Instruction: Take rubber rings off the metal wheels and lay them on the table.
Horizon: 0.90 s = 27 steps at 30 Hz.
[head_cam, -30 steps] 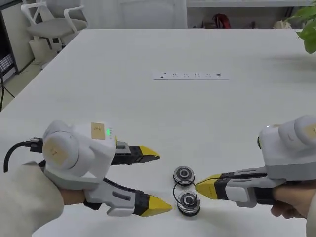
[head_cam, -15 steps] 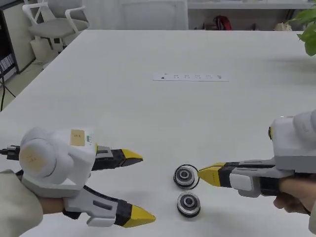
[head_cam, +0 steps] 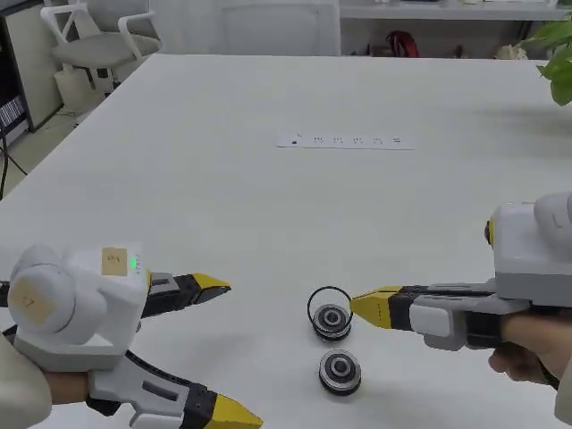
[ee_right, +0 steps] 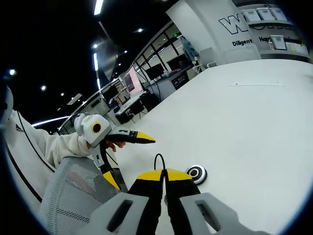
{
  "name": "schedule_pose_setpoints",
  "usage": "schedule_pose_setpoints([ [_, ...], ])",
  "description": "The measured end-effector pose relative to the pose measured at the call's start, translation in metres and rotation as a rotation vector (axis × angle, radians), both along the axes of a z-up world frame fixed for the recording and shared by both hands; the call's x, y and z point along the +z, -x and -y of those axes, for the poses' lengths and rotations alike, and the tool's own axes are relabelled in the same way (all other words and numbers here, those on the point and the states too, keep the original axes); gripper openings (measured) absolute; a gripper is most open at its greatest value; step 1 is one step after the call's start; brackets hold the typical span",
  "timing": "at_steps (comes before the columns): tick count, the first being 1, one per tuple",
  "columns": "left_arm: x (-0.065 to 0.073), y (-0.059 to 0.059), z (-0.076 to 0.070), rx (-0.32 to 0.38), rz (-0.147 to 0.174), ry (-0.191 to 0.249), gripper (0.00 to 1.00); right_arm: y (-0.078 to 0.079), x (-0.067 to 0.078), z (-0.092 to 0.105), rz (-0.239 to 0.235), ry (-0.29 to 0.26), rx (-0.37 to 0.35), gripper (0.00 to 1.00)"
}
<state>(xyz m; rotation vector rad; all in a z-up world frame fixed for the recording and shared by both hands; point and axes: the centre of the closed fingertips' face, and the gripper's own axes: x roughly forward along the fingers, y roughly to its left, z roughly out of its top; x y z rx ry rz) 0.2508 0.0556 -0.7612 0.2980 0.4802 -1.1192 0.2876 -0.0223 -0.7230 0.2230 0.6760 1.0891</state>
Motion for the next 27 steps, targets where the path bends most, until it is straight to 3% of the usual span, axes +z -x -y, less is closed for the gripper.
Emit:
schedule_pose_setpoints([
  [9,-0.007,0.003,-0.001,0.01,-0.034,0.017,0.97,0.007,0.001,-0.013,-0.002,0.006,0.037,0.0],
  [27,-0.009,0.006,0.002,0.002,-0.046,0.024,1.0,0.015,0.003,-0.033,0.029,0.024,0.1,0.0],
])
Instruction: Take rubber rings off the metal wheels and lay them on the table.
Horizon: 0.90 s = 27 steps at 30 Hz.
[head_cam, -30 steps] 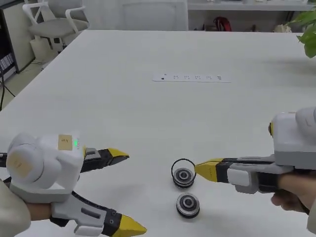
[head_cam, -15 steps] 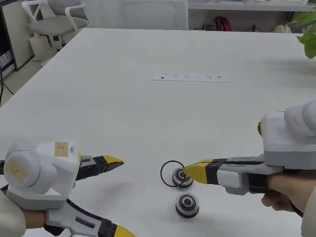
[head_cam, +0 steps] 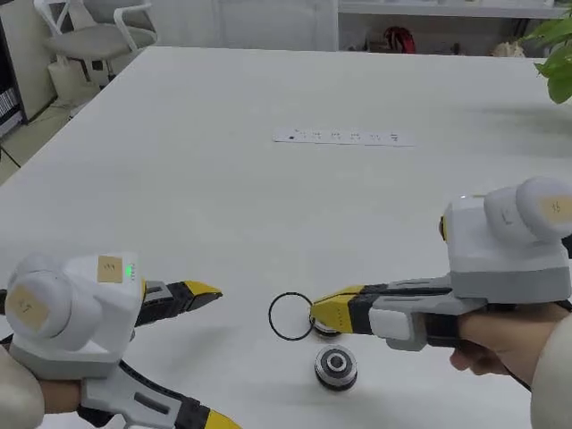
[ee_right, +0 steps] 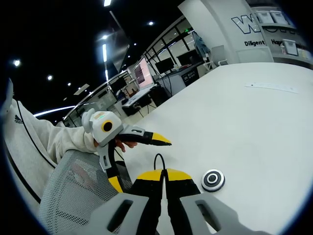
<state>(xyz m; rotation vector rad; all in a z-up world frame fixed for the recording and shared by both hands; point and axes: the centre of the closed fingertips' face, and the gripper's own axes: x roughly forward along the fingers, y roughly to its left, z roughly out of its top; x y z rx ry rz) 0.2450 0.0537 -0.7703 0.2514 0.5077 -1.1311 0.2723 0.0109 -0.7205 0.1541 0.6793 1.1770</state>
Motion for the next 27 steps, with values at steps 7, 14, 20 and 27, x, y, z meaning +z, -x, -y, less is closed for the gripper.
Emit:
schedule_pose_setpoints([
  [7,0.001,0.001,0.001,0.002,-0.005,0.012,1.0,0.006,-0.001,-0.01,0.004,0.002,0.024,0.0],
  [14,0.001,0.003,0.003,-0.01,-0.004,0.007,1.0,0.011,-0.01,-0.021,0.015,0.029,0.063,0.0],
  [20,-0.001,0.005,0.004,-0.024,-0.005,-0.004,1.0,0.012,-0.024,-0.025,0.027,0.074,0.075,0.0],
  [27,-0.004,0.006,0.004,-0.034,-0.008,-0.016,1.0,0.013,-0.046,-0.026,0.032,0.138,0.09,0.0],
])
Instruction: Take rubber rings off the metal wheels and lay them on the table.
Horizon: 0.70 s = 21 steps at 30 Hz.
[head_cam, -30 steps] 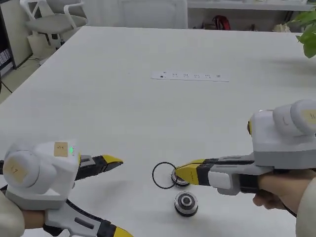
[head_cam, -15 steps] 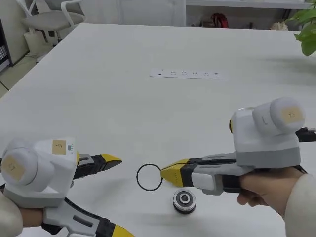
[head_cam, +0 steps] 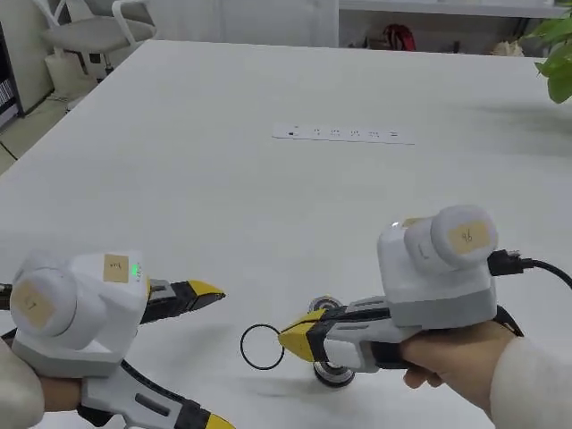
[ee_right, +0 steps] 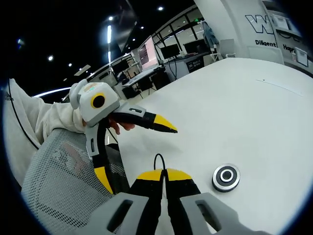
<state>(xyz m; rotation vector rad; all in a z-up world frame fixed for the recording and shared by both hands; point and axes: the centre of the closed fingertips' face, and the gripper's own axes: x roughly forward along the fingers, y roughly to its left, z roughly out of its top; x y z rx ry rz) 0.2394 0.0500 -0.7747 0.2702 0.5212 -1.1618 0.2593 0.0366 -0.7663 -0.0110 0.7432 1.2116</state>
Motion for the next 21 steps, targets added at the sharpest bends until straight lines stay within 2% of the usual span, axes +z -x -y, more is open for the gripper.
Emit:
schedule_pose_setpoints([
  [13,-0.001,0.003,0.002,-0.005,-0.014,-0.006,1.0,-0.01,-0.024,0.003,0.017,0.07,-0.024,0.0],
  [21,-0.004,0.001,-0.001,-0.003,-0.02,-0.007,1.0,-0.013,-0.029,0.004,0.048,0.092,-0.016,0.0],
])
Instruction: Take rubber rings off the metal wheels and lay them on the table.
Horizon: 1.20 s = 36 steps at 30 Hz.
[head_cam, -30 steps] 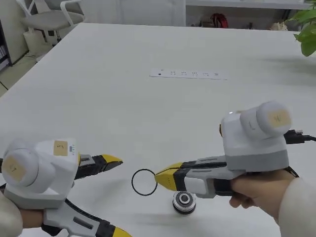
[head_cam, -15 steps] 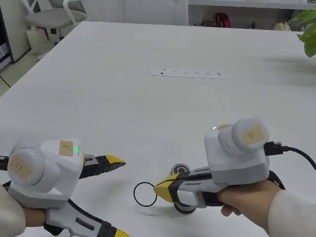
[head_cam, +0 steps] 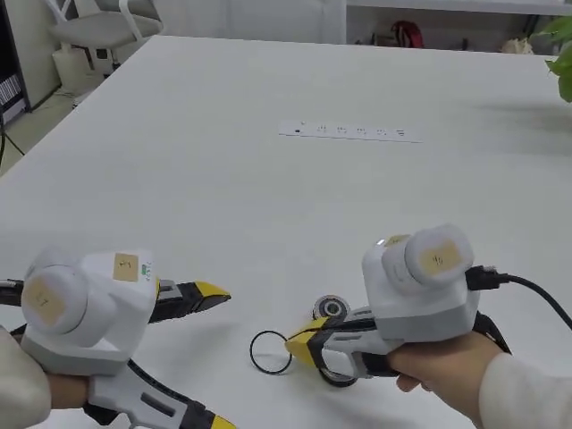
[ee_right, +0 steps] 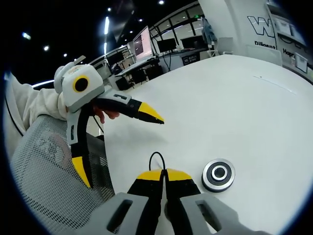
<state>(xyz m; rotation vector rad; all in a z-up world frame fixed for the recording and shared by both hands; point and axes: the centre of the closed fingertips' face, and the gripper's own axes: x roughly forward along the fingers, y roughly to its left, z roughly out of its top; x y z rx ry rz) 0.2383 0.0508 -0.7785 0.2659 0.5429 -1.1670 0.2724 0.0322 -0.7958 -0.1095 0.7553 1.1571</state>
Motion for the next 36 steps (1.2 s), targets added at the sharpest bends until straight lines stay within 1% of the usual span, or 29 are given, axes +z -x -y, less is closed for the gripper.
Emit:
schedule_pose_setpoints([
  [4,-0.002,-0.001,-0.002,-0.001,-0.005,-0.001,0.99,-0.002,-0.001,0.002,0.008,0.005,-0.007,0.0],
  [5,-0.003,-0.001,-0.002,-0.002,-0.005,-0.001,1.0,-0.004,-0.001,0.003,0.025,0.012,-0.008,0.0],
  [6,-0.003,-0.001,-0.002,-0.002,-0.005,-0.001,0.99,-0.004,-0.001,0.003,0.031,0.015,-0.003,0.0],
  [7,-0.003,-0.002,-0.002,-0.001,-0.005,-0.001,0.99,-0.006,-0.001,0.004,0.051,0.02,-0.003,0.0],
  [8,-0.003,-0.002,-0.002,0.0,-0.006,0.0,0.99,-0.006,-0.001,0.004,0.056,0.024,-0.002,0.0],
  [10,-0.003,-0.003,-0.003,0.004,-0.006,0.001,0.99,-0.004,-0.001,0.002,0.032,0.011,-0.001,0.0],
  [11,-0.003,-0.003,-0.003,0.005,-0.005,0.002,0.99,-0.003,-0.001,0.002,0.029,0.011,0.001,0.03],
  [13,-0.003,-0.003,-0.003,0.006,-0.004,0.002,0.99,-0.003,-0.004,0.002,0.034,0.026,0.006,0.06],
  [15,-0.004,-0.003,-0.004,0.006,-0.006,0.0,0.99,-0.002,-0.004,0.002,0.037,0.028,0.012,0.06],
  [18,-0.004,-0.002,-0.003,0.005,-0.008,-0.002,0.99,-0.003,-0.003,0.002,0.039,0.026,0.007,0.09],
  [22,-0.006,-0.001,-0.003,0.003,-0.011,-0.006,0.99,-0.005,-0.003,0.005,0.033,0.023,-0.004,0.12],
  [25,-0.006,-0.001,-0.003,0.004,-0.012,-0.008,0.98,-0.005,-0.003,0.007,0.038,0.028,-0.001,0.13],
  [30,-0.005,-0.002,-0.003,0.009,-0.014,-0.003,0.98,-0.006,0.005,0.007,0.06,0.018,0.01,0.15],
  [33,-0.005,-0.001,-0.003,0.006,-0.014,-0.002,0.98,-0.007,0.012,0.006,0.073,0.0,0.011,0.2],
  [36,-0.005,-0.001,-0.002,0.006,-0.015,-0.001,0.98,-0.008,0.02,0.006,0.085,-0.018,0.01,0.21],
])
